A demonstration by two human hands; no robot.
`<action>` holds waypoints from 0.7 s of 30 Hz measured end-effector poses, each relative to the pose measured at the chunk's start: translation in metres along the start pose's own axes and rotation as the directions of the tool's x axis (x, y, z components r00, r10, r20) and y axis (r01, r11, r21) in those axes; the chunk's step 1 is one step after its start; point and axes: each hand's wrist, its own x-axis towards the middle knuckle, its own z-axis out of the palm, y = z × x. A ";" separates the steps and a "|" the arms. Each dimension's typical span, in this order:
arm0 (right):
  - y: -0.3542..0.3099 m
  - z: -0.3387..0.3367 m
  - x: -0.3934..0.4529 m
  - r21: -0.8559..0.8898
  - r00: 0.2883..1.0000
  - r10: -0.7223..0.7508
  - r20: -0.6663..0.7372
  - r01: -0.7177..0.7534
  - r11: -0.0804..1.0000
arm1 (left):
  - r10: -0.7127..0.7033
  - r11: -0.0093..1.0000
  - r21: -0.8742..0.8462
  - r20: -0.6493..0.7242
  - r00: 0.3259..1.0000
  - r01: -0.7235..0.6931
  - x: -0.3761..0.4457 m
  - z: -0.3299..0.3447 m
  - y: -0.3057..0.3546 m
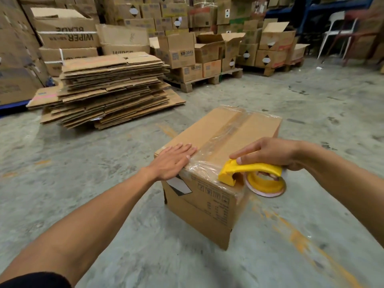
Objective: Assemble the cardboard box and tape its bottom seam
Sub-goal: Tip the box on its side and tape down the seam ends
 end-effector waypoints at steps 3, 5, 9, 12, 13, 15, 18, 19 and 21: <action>0.040 0.001 -0.038 0.131 0.999 -0.039 -0.029 0.042 0.991 | -0.002 1.000 0.017 -0.001 1.000 0.002 0.001 -0.001 0.001; 0.052 0.008 -0.046 0.195 0.996 -0.061 -0.059 0.072 0.978 | -0.015 1.000 0.020 0.040 0.999 0.014 0.003 -0.004 0.004; 0.046 0.013 -0.043 0.174 0.993 -0.060 -0.103 0.077 0.982 | -0.137 0.990 0.060 0.127 0.982 0.130 0.006 -0.017 0.023; 0.048 0.018 -0.043 0.219 0.988 -0.065 -0.142 0.096 0.971 | 0.059 0.995 0.073 0.072 0.996 -0.064 0.004 -0.017 0.074; 0.047 0.020 -0.043 0.243 0.986 -0.070 -0.149 0.105 0.964 | 0.148 0.986 0.061 0.078 0.986 -0.153 0.007 -0.015 0.094; 0.046 0.024 -0.041 0.293 0.984 -0.086 -0.159 0.130 0.947 | 0.229 0.973 -0.010 0.133 0.964 -0.230 0.015 -0.008 0.123; 0.046 0.030 -0.043 0.329 0.979 -0.092 -0.182 0.149 0.932 | 0.196 0.981 -0.026 0.142 0.970 -0.194 0.023 0.003 0.135; 0.048 0.031 -0.046 0.354 0.979 -0.083 -0.184 0.145 0.924 | 0.188 0.982 -0.007 0.132 0.973 -0.189 0.024 0.006 0.134; 0.055 0.033 -0.053 0.434 0.985 -0.051 -0.167 0.120 0.893 | 0.186 0.982 0.021 0.130 0.974 -0.190 0.025 0.009 0.132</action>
